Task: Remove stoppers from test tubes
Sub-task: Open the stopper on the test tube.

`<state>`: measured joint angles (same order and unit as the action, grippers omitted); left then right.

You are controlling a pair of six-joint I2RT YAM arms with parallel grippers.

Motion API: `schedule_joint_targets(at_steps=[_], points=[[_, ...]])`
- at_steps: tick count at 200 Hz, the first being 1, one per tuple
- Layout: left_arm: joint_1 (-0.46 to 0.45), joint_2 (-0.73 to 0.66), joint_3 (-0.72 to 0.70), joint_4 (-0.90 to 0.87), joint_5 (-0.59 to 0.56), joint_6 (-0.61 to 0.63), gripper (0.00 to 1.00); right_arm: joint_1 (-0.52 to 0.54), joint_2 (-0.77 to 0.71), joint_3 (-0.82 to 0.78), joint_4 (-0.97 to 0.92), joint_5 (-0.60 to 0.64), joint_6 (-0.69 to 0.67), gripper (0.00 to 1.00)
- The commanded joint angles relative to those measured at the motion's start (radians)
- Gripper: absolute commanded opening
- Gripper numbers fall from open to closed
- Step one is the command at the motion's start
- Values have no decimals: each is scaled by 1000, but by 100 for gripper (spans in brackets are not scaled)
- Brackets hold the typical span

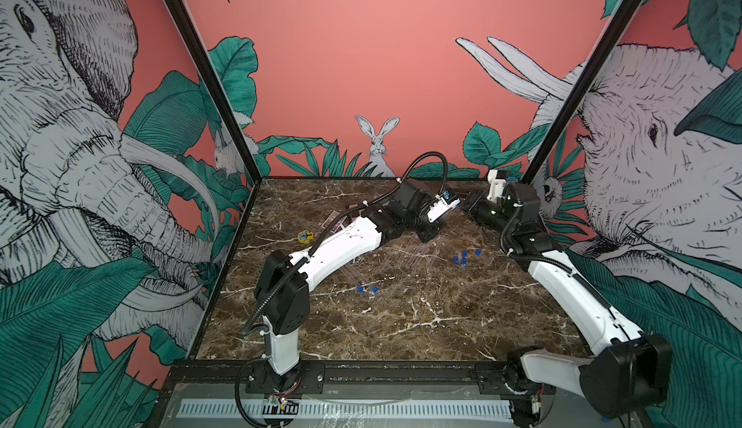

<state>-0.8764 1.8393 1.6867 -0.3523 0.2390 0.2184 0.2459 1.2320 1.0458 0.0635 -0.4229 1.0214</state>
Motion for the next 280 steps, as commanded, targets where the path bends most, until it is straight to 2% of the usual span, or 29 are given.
schedule_joint_targets(at_steps=[1, 88, 187, 224, 280], points=[[-6, 0, 33, -19, 14, -21, 0, 0, -10, 21, 44, 29, 34, 31], [-7, 11, 47, -19, 23, -38, 0, 7, 22, 21, 58, 16, 40, 31], [-8, 17, 45, -25, 33, -35, 0, 6, 16, -2, 77, 42, 45, 16], [-10, 18, 50, -23, 40, -40, 0, 10, 26, -6, 85, 30, 49, 18], [-12, 19, 51, -24, 44, -40, 0, 12, 37, -10, 88, 29, 49, 13]])
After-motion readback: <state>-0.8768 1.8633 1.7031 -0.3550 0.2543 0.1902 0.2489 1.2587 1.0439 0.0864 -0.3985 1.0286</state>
